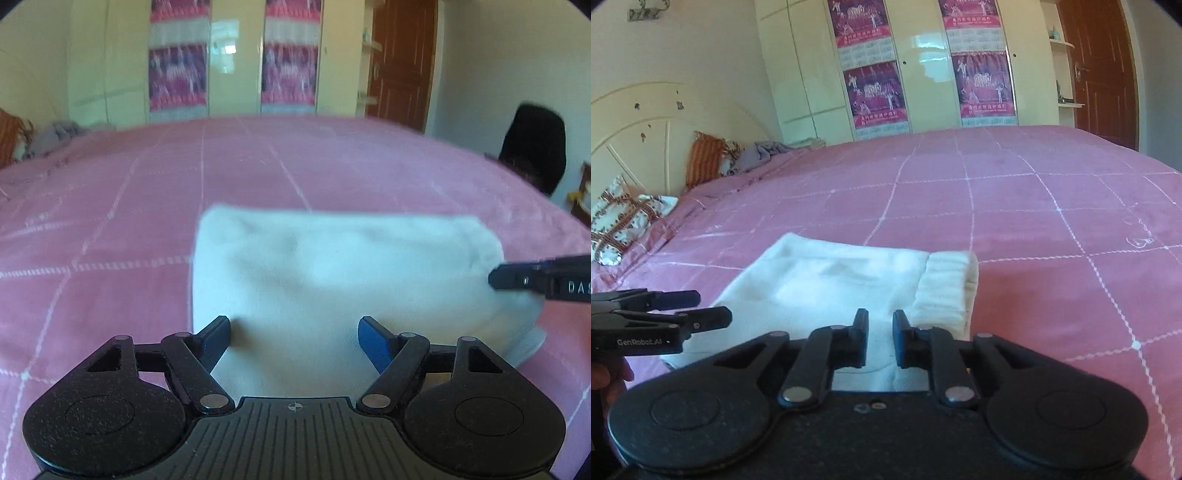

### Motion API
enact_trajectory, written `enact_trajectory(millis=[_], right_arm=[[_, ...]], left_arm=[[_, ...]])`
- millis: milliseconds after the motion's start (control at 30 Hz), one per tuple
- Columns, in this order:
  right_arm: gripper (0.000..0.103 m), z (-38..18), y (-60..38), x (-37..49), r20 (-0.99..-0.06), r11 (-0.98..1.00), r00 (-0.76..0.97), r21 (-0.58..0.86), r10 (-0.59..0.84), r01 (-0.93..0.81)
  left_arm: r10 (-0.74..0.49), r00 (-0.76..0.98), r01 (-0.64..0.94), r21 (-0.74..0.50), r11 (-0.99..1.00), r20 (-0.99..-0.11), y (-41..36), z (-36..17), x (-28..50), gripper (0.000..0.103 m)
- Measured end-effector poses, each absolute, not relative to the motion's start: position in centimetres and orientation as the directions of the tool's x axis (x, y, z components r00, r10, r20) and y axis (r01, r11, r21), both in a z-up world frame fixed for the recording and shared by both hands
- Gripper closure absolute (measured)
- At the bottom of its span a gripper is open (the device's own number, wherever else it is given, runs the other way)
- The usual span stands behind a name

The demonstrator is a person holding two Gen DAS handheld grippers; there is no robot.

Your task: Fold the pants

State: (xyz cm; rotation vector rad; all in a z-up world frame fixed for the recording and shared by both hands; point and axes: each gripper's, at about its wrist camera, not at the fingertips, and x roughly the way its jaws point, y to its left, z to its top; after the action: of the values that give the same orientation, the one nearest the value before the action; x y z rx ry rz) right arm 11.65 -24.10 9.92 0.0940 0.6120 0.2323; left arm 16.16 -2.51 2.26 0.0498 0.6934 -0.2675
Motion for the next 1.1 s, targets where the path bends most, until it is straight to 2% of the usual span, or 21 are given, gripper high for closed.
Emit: enact_trajectory(millis=[67, 133, 267, 367, 433, 467, 533, 633, 667, 767, 833, 900, 1100], right_arm=[[0.09, 8.3, -23.8, 13.3, -0.625, 0.978, 0.752, 0.117, 0.209, -0.175], [0.09, 8.7, -23.5, 13.5, -0.626, 0.978, 0.752, 0.104, 0.208, -0.183], [0.086, 11.2, -23.3, 14.1, -0.532, 0.967, 0.808, 0.116, 0.252, -0.225], [0.086, 11.8, -22.7, 16.3, -0.538, 0.963, 0.799, 0.108, 0.267, -0.248], [0.084, 11.6, -21.9, 17.6, -0.55, 0.947, 0.776, 0.103, 0.309, -0.304], [0.083, 11.0, -21.4, 18.3, -0.576, 0.942, 0.756, 0.081, 0.312, -0.327], [0.082, 8.4, -20.6, 20.2, -0.7, 0.951, 0.672, 0.03, 0.239, -0.307], [0.085, 8.4, -20.5, 20.1, -0.685, 0.951, 0.684, 0.043, 0.25, -0.306], [0.083, 9.3, -20.6, 19.7, -0.65, 0.95, 0.713, 0.046, 0.262, -0.307], [0.081, 11.3, -20.8, 20.1, -0.589, 0.951, 0.753, 0.091, 0.291, -0.297], [0.08, 11.0, -20.7, 21.4, -0.614, 0.956, 0.743, 0.072, 0.267, -0.285], [0.079, 8.8, -20.4, 23.0, -0.706, 0.964, 0.679, 0.017, 0.201, -0.267], [0.073, 7.5, -18.7, 22.1, -0.68, 0.939, 0.716, -0.119, 0.161, -0.324]], left_arm=[[-0.235, 0.742, 0.244, -0.074, 0.967, -0.628, -2.0, 2.4, 16.4, 0.026], [-0.238, 0.777, 0.232, -0.086, 0.969, -0.583, -1.7, 3.7, 16.2, 0.027], [-0.278, 0.8, 0.271, -0.093, 0.958, -0.533, -2.2, 5.5, 18.4, 0.026], [-0.297, 0.78, 0.3, -0.087, 0.95, -0.551, -2.9, 5.5, 20.9, 0.026], [-0.325, 0.726, 0.334, -0.103, 0.937, -0.605, -3.5, 4.3, 22.5, 0.026], [-0.318, 0.682, 0.347, -0.091, 0.934, -0.659, -4.1, 3.2, 23.5, 0.026], [-0.305, 0.69, 0.366, -0.047, 0.929, -0.656, -4.9, 2.5, 23.5, 0.026], [-0.347, 0.698, 0.358, -0.116, 0.927, -0.626, -4.7, 4.2, 23.7, 0.026], [-0.355, 0.709, 0.348, -0.136, 0.928, -0.609, -4.6, 4.8, 24.0, 0.026], [-0.352, 0.724, 0.354, -0.118, 0.928, -0.594, -5.0, 4.9, 25.3, 0.026], [-0.324, 0.669, 0.355, -0.095, 0.93, -0.669, -5.6, 2.8, 27.0, 0.026], [-0.327, 0.664, 0.341, -0.116, 0.933, -0.672, -5.7, 1.7, 27.3, 0.025], [-0.319, 0.672, 0.349, -0.094, 0.932, -0.668, -6.1, 1.6, 27.1, 0.024]])
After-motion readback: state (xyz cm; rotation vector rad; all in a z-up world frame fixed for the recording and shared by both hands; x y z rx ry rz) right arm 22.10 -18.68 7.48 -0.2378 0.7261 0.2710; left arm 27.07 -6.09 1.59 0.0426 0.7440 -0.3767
